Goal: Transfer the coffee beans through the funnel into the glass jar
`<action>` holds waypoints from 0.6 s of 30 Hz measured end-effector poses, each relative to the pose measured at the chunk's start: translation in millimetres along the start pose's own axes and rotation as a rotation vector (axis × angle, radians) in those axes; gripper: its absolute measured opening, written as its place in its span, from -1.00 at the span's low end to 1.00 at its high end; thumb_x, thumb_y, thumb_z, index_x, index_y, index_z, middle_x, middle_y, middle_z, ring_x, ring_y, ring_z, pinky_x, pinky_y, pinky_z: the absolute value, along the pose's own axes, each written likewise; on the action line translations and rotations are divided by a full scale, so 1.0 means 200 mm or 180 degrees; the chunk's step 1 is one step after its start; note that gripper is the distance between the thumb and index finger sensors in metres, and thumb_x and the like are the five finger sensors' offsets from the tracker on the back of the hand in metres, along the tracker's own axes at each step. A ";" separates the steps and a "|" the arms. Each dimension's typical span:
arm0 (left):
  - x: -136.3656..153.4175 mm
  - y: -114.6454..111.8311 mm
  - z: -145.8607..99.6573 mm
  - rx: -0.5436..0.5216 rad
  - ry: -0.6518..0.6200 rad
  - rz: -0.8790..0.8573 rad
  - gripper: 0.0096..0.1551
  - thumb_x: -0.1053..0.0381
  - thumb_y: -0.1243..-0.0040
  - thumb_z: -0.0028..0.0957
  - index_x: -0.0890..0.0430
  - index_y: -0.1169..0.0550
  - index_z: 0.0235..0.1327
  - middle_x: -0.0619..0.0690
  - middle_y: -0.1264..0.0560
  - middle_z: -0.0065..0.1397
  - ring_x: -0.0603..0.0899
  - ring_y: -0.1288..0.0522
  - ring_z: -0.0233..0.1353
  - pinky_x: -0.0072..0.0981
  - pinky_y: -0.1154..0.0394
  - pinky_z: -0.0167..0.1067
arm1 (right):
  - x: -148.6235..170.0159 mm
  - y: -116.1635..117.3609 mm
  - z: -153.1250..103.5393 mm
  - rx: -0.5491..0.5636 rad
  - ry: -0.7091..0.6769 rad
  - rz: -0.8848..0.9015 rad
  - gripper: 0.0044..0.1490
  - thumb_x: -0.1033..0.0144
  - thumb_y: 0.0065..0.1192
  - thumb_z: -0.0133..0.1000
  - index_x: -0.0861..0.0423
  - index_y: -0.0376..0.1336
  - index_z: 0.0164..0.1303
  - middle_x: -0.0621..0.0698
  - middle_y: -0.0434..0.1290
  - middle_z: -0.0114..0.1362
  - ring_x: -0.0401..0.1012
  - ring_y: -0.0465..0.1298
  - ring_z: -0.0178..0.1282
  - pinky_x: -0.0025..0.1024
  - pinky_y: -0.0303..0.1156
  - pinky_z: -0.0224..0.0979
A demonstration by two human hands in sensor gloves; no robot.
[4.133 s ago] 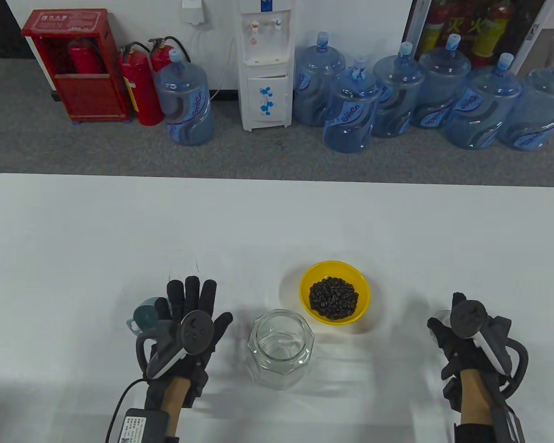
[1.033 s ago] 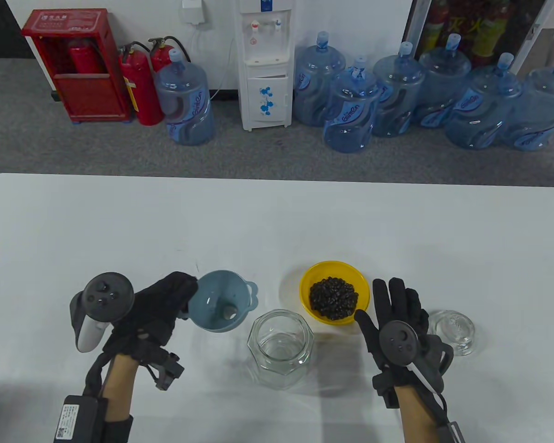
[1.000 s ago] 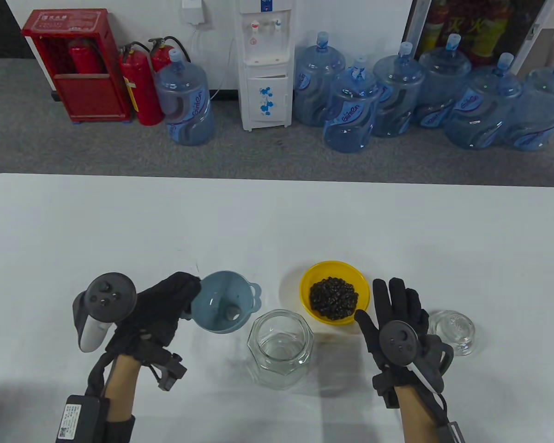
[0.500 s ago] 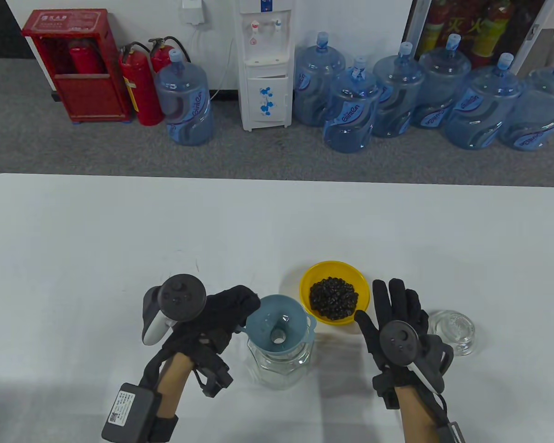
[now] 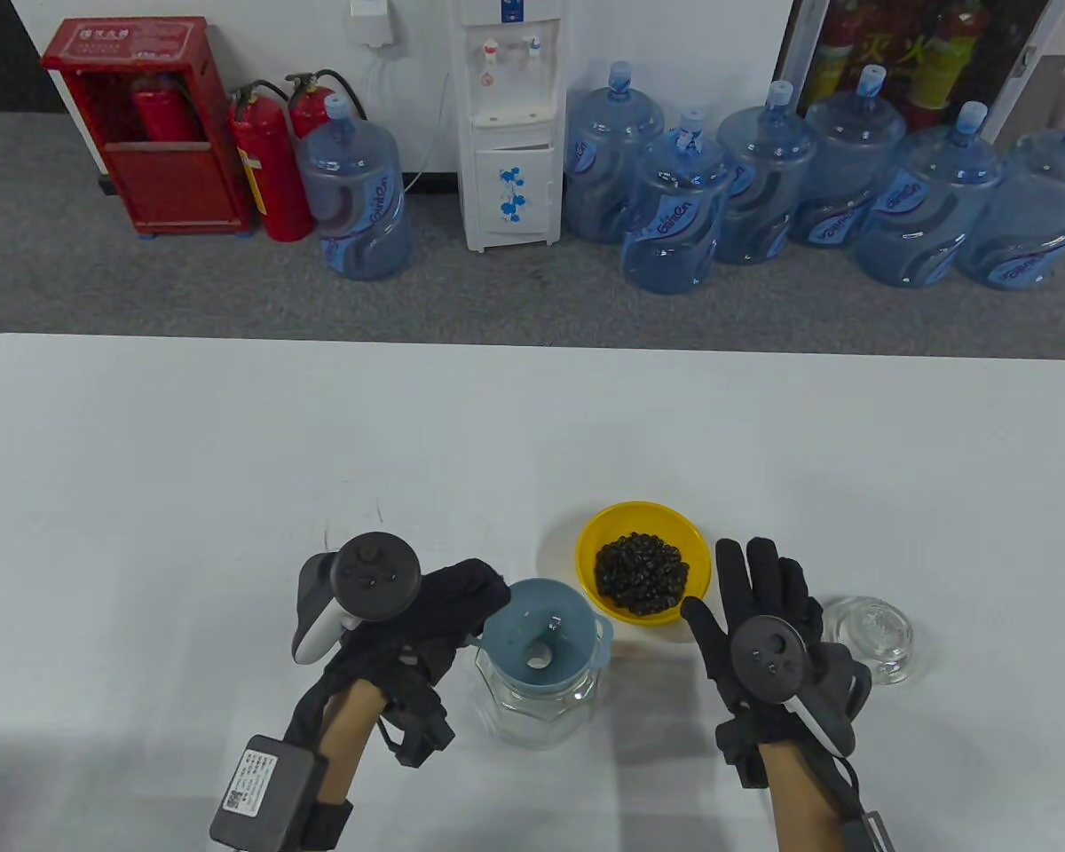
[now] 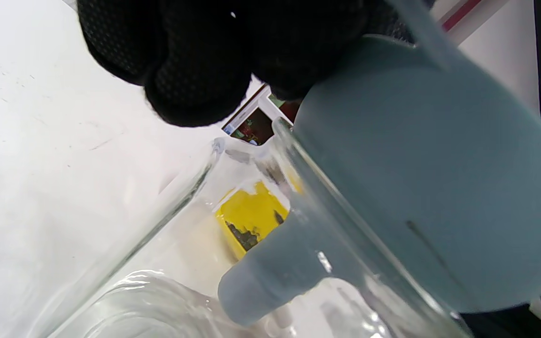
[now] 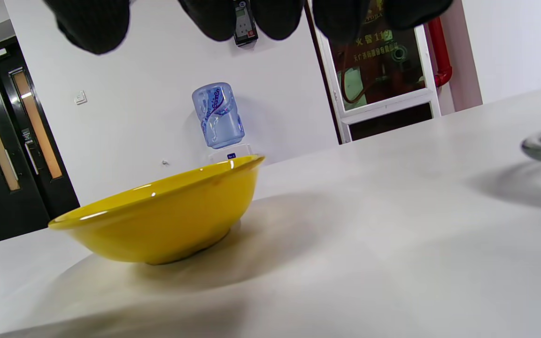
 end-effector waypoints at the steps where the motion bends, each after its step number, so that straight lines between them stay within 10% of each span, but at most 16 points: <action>1: 0.00 0.00 0.00 0.0007 0.0005 -0.0008 -0.56 -0.16 -0.08 0.25 0.07 -0.58 0.18 -0.05 -0.65 -0.23 0.13 -0.70 -0.02 0.19 -0.46 0.33 | 0.00 0.00 0.00 0.0001 0.0001 -0.0005 -0.03 -0.33 -0.12 0.37 -0.07 -0.14 0.91 0.18 -0.18 0.91 0.27 -0.06 0.81 0.39 -0.02 0.64; 8: 0.03 0.06 -0.04 -0.0208 0.0110 -0.0070 -0.41 -0.23 -0.03 0.25 0.06 -0.46 0.42 0.03 -0.61 0.12 0.28 -0.61 0.28 0.29 -0.33 0.43 | 0.00 0.00 0.00 -0.0008 0.0007 -0.0007 -0.03 -0.33 -0.12 0.37 -0.07 -0.14 0.91 0.19 -0.19 0.91 0.28 -0.07 0.81 0.40 -0.02 0.64; 18: 0.12 0.25 -0.24 -0.1455 0.0520 0.1197 -0.29 -0.33 0.10 0.24 -0.14 -0.28 0.66 0.00 -0.12 0.80 0.35 -0.06 0.78 0.32 -0.13 0.55 | 0.01 0.00 0.00 -0.0008 0.0023 0.0023 -0.03 -0.33 -0.11 0.37 -0.06 -0.14 0.91 0.19 -0.18 0.91 0.27 -0.07 0.82 0.40 -0.02 0.64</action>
Point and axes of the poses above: the tracker on the back of each hand, its own x axis roughly to the little-finger side, its own z axis roughly from the wrist to the fingertips, y = z × x, the point moved 3 cm from there along z, roughly from the wrist to the fingertips
